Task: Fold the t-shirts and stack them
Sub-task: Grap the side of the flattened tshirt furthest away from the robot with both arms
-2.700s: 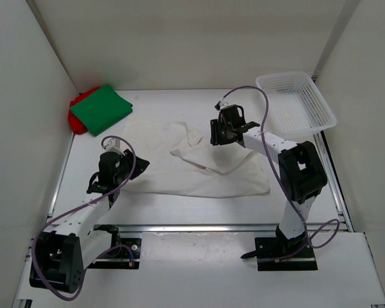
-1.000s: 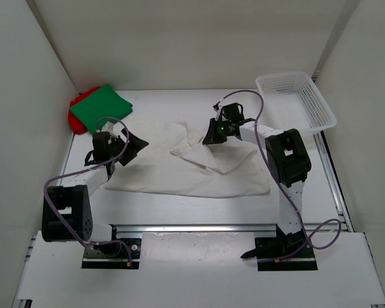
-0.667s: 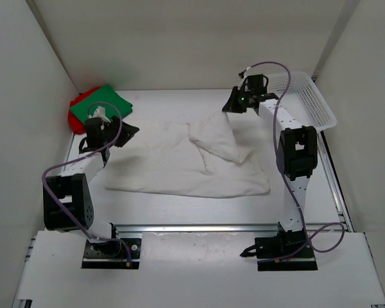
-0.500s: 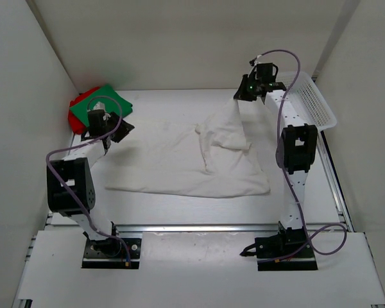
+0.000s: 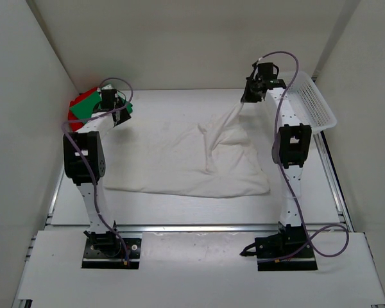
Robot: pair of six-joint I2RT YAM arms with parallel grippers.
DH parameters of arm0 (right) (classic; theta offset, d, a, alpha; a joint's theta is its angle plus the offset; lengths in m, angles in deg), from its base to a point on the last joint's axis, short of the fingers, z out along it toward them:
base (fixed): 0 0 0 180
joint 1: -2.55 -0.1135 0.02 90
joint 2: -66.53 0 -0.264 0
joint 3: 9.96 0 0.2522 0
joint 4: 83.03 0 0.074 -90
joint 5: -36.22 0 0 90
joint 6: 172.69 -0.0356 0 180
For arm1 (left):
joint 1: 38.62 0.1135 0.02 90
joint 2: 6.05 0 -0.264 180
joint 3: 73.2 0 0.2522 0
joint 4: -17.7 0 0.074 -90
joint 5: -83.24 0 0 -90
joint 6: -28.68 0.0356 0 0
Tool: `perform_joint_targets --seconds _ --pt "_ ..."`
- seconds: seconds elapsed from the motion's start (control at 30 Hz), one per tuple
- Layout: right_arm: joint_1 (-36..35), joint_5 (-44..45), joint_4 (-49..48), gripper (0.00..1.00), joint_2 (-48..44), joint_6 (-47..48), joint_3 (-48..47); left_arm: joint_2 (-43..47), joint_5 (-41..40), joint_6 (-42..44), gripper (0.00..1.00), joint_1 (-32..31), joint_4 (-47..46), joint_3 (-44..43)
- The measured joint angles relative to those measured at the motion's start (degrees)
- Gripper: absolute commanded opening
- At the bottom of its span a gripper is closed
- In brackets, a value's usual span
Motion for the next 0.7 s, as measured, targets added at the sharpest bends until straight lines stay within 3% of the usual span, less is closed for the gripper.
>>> perform_joint_targets --seconds 0.27,0.7 --pt "-1.1 -2.8 0.7 0.0 0.3 1.0 -2.5 -14.1 -3.7 5.5 0.58 -3.1 9.2 -18.9" --pt "-1.6 -8.1 2.1 0.0 1.7 0.8 -3.7 -22.4 -5.8 7.2 0.53 -3.6 18.9 -32.1"
